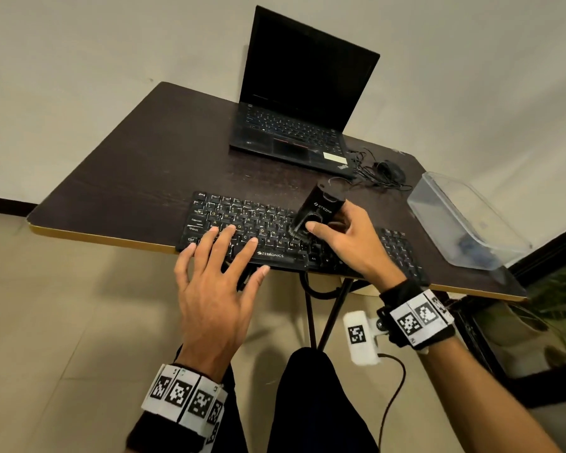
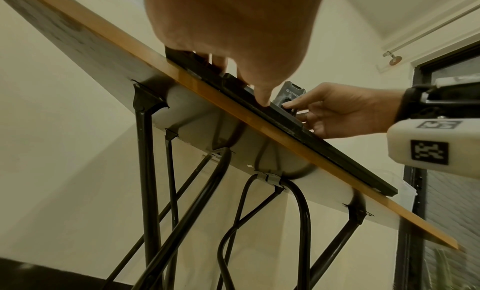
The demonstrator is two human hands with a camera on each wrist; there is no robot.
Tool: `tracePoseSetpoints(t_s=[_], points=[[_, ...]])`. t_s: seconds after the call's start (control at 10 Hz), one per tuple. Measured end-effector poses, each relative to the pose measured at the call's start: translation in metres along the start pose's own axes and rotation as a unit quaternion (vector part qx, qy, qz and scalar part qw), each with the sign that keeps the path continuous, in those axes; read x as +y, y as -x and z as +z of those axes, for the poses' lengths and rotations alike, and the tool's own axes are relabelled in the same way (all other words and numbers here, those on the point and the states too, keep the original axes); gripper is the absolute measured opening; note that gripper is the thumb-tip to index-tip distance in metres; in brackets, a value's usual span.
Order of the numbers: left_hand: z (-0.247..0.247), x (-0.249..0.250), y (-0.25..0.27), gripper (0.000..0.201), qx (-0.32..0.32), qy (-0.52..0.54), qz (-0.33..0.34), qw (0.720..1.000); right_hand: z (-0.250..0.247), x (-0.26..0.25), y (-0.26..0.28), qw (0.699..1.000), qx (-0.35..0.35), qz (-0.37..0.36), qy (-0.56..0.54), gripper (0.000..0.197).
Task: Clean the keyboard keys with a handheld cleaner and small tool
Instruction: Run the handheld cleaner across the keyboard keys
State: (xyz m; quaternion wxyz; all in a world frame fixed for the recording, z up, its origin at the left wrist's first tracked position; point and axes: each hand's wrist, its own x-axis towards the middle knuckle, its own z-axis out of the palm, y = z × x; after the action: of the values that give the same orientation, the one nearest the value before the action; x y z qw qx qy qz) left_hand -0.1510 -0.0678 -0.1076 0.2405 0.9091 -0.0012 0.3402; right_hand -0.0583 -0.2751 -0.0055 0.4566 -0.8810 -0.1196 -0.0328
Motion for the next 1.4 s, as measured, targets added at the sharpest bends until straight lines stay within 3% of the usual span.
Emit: tracePoseSetpoints(t_s=[0.2, 0.4, 0.7, 0.8, 0.9, 1.1, 1.2, 1.3, 1.4], points=[[0.000, 0.000, 0.000, 0.043, 0.003, -0.008, 0.002, 1.000, 0.004, 0.001, 0.009, 0.999, 0.046, 0.002, -0.019, 0.031], [0.001, 0.000, 0.000, 0.042, 0.003, -0.003, 0.000, 1.000, 0.007, 0.004, 0.019, 0.999, 0.042, -0.006, -0.001, 0.040], [0.002, 0.000, 0.000, 0.041, 0.008, -0.009, 0.000, 1.000, 0.015, 0.001, 0.021, 0.998, 0.040, -0.009, -0.040, 0.036], [0.002, 0.000, 0.000, 0.041, 0.006, -0.010, 0.001, 1.000, 0.007, 0.001, 0.010, 0.995, 0.069, 0.025, -0.063, 0.028], [0.003, 0.000, 0.001, 0.041, 0.010, -0.008, 0.001, 1.000, 0.006, 0.001, 0.012, 0.998, 0.042, 0.016, -0.046, 0.023], [0.002, 0.000, 0.001, 0.042, 0.007, -0.007, -0.001, 1.000, 0.008, 0.007, 0.003, 0.996, 0.086, 0.013, -0.016, 0.030], [0.002, 0.000, 0.000, 0.043, 0.006, -0.005, 0.001, 1.000, 0.008, 0.004, 0.008, 0.998, 0.051, -0.016, 0.014, 0.033], [0.001, 0.000, 0.001, 0.043, 0.005, -0.007, 0.000, 1.000, 0.003, 0.004, 0.004, 0.997, 0.079, -0.005, 0.018, 0.033], [0.001, 0.001, 0.001, 0.043, 0.008, -0.005, -0.001, 1.000, 0.000, 0.001, 0.007, 0.998, 0.060, -0.009, 0.022, 0.033]])
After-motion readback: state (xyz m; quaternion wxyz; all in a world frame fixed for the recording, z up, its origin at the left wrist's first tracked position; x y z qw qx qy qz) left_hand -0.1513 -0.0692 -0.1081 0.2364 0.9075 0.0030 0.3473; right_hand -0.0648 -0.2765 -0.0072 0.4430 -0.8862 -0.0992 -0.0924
